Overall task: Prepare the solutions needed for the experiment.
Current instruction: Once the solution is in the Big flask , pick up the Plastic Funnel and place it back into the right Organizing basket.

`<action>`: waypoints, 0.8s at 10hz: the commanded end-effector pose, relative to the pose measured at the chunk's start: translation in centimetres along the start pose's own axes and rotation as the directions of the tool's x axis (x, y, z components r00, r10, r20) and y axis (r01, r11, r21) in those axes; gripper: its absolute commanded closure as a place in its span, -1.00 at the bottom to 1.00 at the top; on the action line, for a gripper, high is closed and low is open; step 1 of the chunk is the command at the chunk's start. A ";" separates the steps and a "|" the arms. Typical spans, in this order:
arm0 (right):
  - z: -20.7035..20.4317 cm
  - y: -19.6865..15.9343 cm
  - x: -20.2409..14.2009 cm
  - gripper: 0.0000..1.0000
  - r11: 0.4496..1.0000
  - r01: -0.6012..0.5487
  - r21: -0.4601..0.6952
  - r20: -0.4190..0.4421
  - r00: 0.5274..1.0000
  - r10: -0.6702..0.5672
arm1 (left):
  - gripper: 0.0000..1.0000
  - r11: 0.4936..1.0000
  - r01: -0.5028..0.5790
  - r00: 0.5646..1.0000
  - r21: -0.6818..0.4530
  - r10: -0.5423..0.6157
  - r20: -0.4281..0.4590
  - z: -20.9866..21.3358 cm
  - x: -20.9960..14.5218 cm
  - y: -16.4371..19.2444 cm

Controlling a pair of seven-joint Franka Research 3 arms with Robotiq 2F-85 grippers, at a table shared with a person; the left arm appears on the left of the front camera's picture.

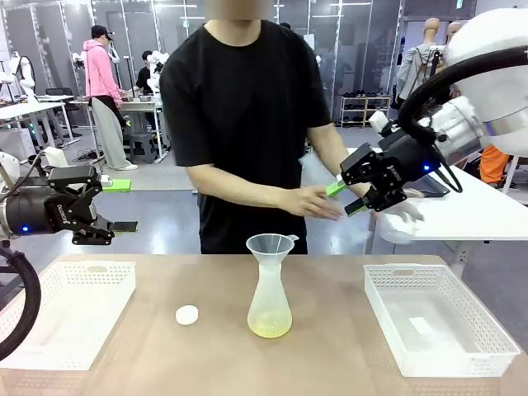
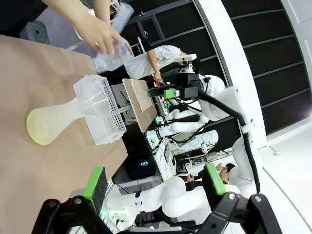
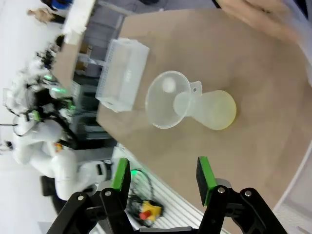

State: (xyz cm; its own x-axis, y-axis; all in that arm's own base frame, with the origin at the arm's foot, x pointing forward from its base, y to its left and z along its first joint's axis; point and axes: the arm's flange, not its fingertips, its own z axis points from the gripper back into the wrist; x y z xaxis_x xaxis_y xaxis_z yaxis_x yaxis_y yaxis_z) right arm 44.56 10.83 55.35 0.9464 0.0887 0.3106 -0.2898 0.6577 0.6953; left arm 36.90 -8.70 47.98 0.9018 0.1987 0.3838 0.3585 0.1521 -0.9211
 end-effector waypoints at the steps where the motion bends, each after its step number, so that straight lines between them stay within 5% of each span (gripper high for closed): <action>1: -1.2 1.8 -0.8 -0.37 0.986 -0.067 -0.152 0.014 0.997 0.070 | -1.00 1.000 -0.005 1.000 -0.003 0.005 0.000 -0.3 0.0 -0.2; 2: -2.0 3.0 -1.0 -0.37 0.967 -0.057 -0.248 0.024 0.998 0.065 | -1.00 1.000 -0.005 1.000 -0.003 0.005 0.000 -0.3 0.0 -0.2; 7: -3.6 4.6 -0.8 -0.37 0.935 0.137 -0.328 0.123 0.987 -0.102 | -1.00 1.000 -0.005 1.000 -0.003 0.005 0.000 -0.3 0.0 -0.2; 8: -3.2 4.3 -0.8 -0.37 0.957 0.024 -0.290 0.069 0.998 -0.004 | -1.00 1.000 -0.005 1.000 -0.003 0.005 0.000 -0.3 0.0 -0.2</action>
State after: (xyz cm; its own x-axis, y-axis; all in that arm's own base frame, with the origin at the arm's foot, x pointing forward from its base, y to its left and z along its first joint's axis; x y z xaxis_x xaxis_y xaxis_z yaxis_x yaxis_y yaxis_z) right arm 43.07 15.90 56.03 0.9423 -0.0170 0.3343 -0.1574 0.8590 0.4872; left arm 36.90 -8.70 47.98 0.9018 0.1987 0.3838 0.3584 0.1522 -0.9211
